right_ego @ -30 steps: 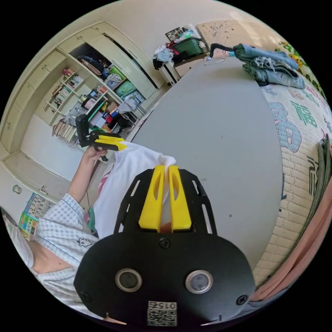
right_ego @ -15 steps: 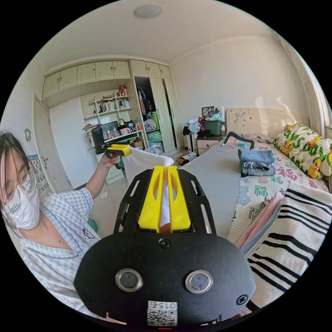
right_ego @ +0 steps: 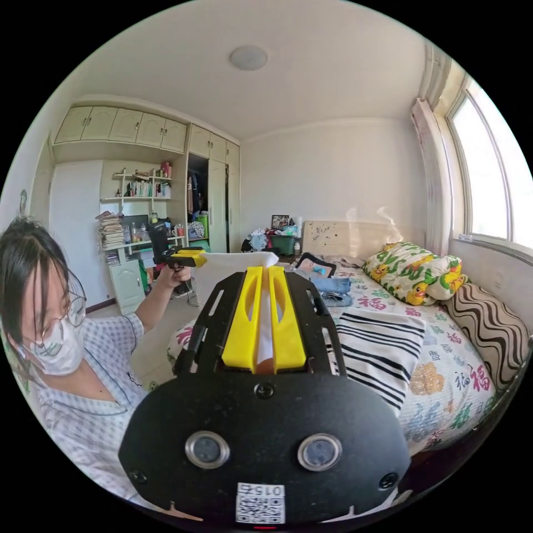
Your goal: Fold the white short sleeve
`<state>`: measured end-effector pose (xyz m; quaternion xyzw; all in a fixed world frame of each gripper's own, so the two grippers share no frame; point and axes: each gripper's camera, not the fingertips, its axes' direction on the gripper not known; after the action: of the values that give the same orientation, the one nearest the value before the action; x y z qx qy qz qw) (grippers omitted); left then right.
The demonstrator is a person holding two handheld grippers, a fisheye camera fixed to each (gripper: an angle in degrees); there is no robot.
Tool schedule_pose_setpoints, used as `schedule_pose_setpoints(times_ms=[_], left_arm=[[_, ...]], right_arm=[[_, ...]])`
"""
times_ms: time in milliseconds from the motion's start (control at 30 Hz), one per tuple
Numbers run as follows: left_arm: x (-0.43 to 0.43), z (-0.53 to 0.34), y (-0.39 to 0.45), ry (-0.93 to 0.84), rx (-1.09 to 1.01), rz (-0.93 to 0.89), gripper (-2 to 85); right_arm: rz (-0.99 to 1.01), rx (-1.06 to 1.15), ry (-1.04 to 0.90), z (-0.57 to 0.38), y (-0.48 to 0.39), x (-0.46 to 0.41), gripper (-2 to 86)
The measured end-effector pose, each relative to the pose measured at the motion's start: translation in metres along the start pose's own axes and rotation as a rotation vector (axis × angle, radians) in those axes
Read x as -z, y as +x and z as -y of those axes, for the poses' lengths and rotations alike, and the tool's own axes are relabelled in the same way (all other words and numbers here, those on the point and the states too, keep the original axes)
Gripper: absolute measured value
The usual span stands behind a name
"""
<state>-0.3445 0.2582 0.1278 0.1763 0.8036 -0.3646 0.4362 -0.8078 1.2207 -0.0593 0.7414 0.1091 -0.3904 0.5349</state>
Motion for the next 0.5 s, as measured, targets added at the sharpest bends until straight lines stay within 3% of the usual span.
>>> schedule_pose_setpoints(times_ms=[233,500], left_arm=[[-0.09,0.042,-0.026,0.05,0.004,-0.069,0.9],[-0.283,0.011,-0.14,-0.108,0.279,-0.128,0.8]], right_arm=[[-0.298,0.015,-0.022,0.046,0.019,0.032,0.2],[-0.5,-0.187,-0.293,0.049,0.185,-0.084,0.3]])
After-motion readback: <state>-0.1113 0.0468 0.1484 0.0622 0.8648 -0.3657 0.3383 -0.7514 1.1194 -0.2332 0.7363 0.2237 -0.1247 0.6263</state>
